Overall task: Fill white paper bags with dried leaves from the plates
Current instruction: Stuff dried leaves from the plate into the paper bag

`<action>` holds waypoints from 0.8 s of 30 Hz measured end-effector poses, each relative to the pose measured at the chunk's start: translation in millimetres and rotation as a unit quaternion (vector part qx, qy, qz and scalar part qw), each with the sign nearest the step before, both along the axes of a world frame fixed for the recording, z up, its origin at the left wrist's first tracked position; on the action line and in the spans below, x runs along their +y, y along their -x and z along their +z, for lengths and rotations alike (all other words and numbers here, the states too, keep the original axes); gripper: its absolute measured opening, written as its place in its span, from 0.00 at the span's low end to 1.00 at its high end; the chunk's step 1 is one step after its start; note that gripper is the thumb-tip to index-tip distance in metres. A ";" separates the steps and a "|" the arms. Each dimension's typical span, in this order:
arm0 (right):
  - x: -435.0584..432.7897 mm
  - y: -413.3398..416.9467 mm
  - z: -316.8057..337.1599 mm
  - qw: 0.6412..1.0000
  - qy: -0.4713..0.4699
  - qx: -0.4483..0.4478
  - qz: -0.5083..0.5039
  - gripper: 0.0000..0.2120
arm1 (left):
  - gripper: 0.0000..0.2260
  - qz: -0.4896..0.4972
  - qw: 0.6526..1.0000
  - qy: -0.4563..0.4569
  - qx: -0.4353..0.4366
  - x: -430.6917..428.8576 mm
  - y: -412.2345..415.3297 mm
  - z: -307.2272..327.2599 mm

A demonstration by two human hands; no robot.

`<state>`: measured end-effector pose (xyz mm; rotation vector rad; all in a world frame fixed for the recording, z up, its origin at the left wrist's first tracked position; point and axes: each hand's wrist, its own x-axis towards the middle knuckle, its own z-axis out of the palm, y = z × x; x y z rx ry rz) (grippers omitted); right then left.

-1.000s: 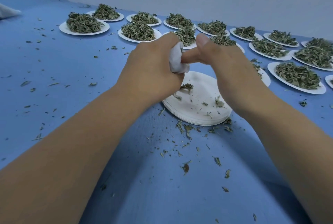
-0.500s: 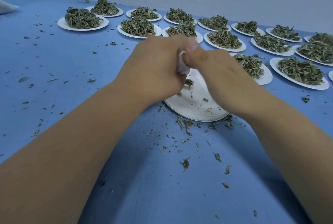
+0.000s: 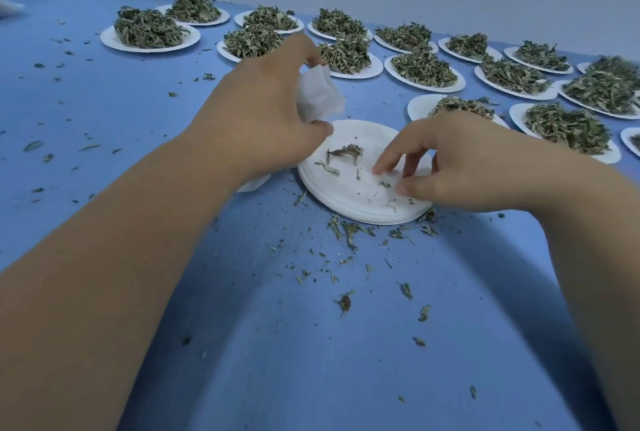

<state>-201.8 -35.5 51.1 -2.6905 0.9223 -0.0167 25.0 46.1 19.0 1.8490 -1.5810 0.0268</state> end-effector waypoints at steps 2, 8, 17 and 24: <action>-3.8 -0.9 -4.3 1.000 0.011 -0.004 -0.011 0.15 | 0.29 0.008 0.999 -0.040 -0.022 -0.8 -2.6 -2.0; -5.6 -12.4 -21.8 0.982 0.037 -0.185 -0.026 0.14 | 0.26 0.036 0.994 -0.086 -0.057 -3.5 -9.0 -7.7; 6.2 -30.8 -30.3 0.988 -0.003 -0.151 -0.031 0.17 | 0.12 0.068 0.995 -0.051 -0.050 -4.5 -15.8 -6.2; 25.8 -34.2 -30.1 0.994 0.015 -0.082 0.069 0.17 | 0.16 0.046 0.990 -0.101 -0.088 -6.8 -4.2 -12.9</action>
